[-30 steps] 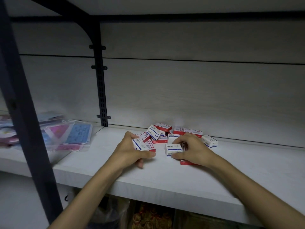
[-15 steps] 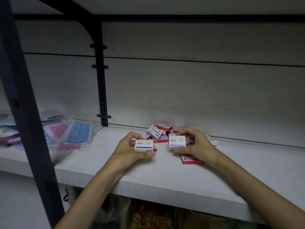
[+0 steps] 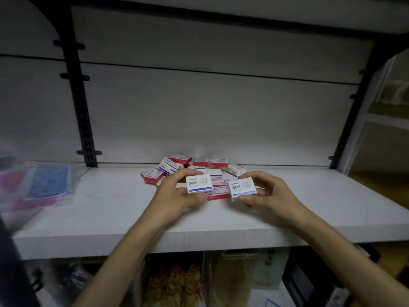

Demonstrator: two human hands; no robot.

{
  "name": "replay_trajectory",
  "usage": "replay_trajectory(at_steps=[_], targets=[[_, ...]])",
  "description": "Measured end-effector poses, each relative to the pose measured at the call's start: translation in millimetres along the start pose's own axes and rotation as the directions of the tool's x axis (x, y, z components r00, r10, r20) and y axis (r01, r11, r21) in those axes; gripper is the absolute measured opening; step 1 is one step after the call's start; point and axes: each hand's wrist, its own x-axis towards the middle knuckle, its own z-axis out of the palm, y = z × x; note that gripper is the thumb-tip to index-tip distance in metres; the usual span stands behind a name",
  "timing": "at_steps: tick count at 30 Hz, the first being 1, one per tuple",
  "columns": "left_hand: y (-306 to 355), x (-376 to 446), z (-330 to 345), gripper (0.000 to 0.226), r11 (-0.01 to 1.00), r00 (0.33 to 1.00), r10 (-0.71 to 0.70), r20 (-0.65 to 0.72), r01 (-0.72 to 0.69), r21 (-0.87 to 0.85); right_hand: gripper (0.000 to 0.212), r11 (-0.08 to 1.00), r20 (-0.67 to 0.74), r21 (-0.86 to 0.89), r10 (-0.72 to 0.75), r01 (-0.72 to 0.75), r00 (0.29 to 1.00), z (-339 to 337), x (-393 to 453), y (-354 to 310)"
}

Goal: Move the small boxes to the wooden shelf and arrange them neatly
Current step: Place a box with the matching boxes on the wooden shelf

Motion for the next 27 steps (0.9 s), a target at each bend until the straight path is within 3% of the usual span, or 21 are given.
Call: replay_trajectory(at_steps=[9,17,27], targets=[[34,-16,107,0.048,0.999,0.965,0.007,0.26,-0.018,0.04,0.051,0.999,-0.206,0.005,-0.03,0.032,0.978,-84,-93,-17],[63,-46,242,0.044,0.991,0.945,0.071,0.321,-0.104,0.086,0.052,0.999,-0.273,-0.017,-0.032,0.029,0.962,-192,-182,-26],[83,-77,459,0.039,0.98,0.899,0.16,0.408,-0.194,0.042,0.046,0.994,-0.333,-0.094,0.022,-0.057,0.943,-367,-300,-32]])
